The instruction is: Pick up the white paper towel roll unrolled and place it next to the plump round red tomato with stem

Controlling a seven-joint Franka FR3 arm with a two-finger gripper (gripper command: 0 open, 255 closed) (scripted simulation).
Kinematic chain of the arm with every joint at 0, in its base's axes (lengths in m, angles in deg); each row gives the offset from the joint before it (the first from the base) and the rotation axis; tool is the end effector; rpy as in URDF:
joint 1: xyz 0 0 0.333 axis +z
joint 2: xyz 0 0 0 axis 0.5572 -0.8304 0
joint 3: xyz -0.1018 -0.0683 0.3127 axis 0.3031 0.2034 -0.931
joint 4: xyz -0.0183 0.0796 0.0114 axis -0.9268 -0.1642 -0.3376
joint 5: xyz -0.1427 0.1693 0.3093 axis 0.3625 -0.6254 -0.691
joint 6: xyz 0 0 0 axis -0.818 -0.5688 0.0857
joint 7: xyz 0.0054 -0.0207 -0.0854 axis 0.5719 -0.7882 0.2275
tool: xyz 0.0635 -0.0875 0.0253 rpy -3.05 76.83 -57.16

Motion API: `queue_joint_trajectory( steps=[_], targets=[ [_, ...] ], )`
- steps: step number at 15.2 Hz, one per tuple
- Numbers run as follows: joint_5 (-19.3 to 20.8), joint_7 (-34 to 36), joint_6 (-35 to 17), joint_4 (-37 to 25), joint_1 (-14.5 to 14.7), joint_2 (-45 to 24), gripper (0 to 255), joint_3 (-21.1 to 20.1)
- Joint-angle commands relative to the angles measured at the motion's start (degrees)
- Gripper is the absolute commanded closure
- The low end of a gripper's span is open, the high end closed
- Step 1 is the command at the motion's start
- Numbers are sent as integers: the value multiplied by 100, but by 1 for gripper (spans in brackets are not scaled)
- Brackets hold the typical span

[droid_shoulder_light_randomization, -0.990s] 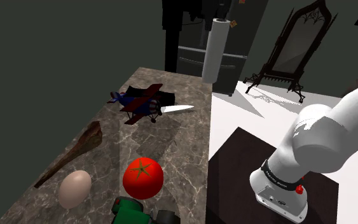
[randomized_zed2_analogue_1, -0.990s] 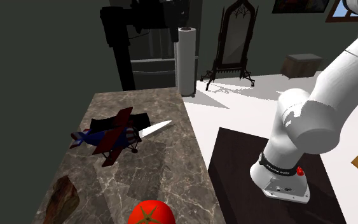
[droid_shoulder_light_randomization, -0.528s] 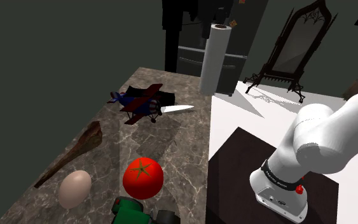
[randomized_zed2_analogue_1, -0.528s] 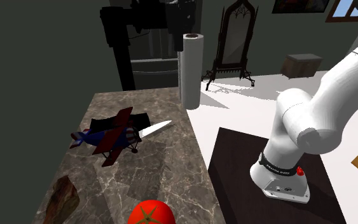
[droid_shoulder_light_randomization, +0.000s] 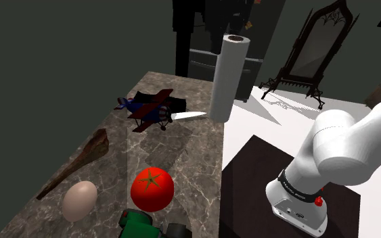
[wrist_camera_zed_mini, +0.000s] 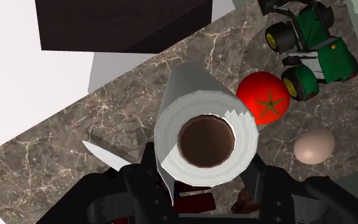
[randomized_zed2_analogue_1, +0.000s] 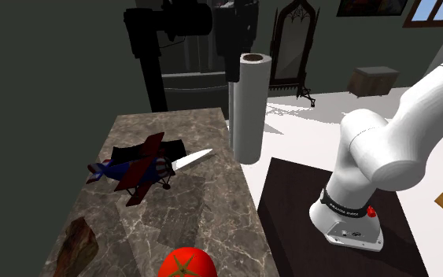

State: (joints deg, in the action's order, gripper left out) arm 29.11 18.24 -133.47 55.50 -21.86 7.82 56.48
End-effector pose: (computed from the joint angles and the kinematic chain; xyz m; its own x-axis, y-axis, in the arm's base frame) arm 0.2991 0.1717 0.7093 0.9996 0.0062 -0.0270 0.0065 -0.9999 0.0116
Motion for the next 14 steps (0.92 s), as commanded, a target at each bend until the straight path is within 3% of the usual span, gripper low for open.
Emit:
queue_joint_trajectory(
  steps=[1, 9, 14],
  targets=[
    [-118, 282, 3, 7, 69, 29, 255, -207],
    [-541, 1428, 15, -262, 308, -97, 255, -1096],
    [-592, 1373, -353, 287, 341, 88, 255, -1103]
  ],
)
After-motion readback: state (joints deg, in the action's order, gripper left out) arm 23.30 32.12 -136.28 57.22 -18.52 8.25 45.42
